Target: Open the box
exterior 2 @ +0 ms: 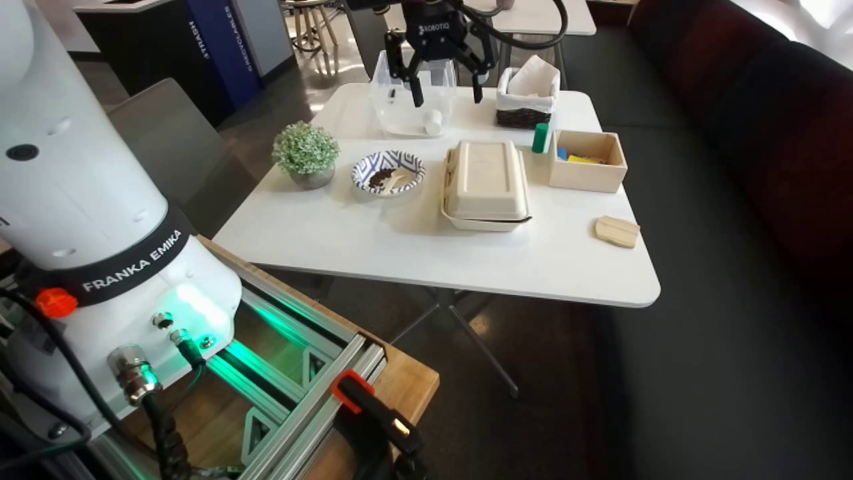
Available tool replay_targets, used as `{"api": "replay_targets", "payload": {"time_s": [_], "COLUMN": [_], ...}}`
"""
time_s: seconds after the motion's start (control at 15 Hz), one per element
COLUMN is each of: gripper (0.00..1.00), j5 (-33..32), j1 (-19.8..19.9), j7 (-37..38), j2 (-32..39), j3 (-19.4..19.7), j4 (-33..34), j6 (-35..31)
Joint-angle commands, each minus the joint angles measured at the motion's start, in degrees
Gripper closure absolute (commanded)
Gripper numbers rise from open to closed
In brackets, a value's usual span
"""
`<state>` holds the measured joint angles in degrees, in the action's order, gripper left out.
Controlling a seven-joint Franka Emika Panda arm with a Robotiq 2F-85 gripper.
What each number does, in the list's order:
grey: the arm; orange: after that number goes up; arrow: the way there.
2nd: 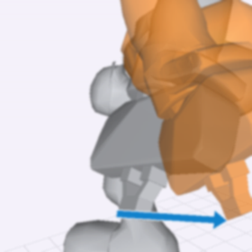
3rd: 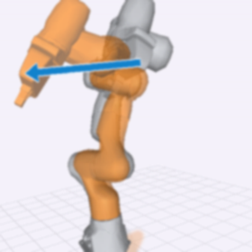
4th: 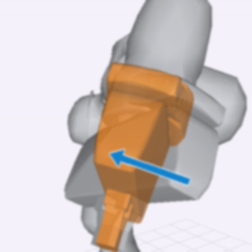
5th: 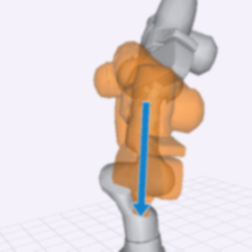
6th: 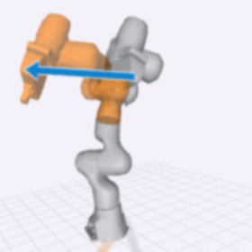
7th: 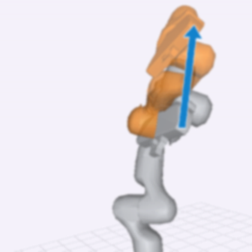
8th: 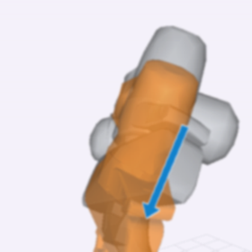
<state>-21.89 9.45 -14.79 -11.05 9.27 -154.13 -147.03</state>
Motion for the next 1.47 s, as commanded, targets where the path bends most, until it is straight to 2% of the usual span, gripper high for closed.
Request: {"api": "replay_targets", "payload": {"time_s": [0.0, 0.27, 0.33, 0.4, 0.53, 0.73, 1.0, 1.13, 1.4], "gripper": [0.0, 0.0, 0.0, 0.0, 0.0, 0.0, 0.0, 0.0, 0.0], "j5": [0.2, 0.2, 2.9, 1.0, 1.4, -1.6, -2.0, -5.9, -15.8], "j1": [0.2, 0.2, -0.9, -0.2, -0.7, 0.0, 0.2, 0.8, -0.1], "j7": [-0.1, -0.1, -2.0, -0.7, -2.2, -1.6, -0.8, 1.7, 8.4], "j2": [-0.2, -1.7, -0.5, 0.4, 2.6, 6.0, 12.3, 15.8, 21.5], "j3": [-0.3, -0.3, 0.2, -0.3, -0.1, -0.2, 0.0, 0.6, 4.5], "j4": [0.3, 0.4, 0.2, 0.2, 0.2, 0.5, 1.2, 2.1, 5.0], "j6": [0.1, 0.3, -0.2, -1.2, -2.5, -6.6, -13.6, -16.5, -20.8]}}
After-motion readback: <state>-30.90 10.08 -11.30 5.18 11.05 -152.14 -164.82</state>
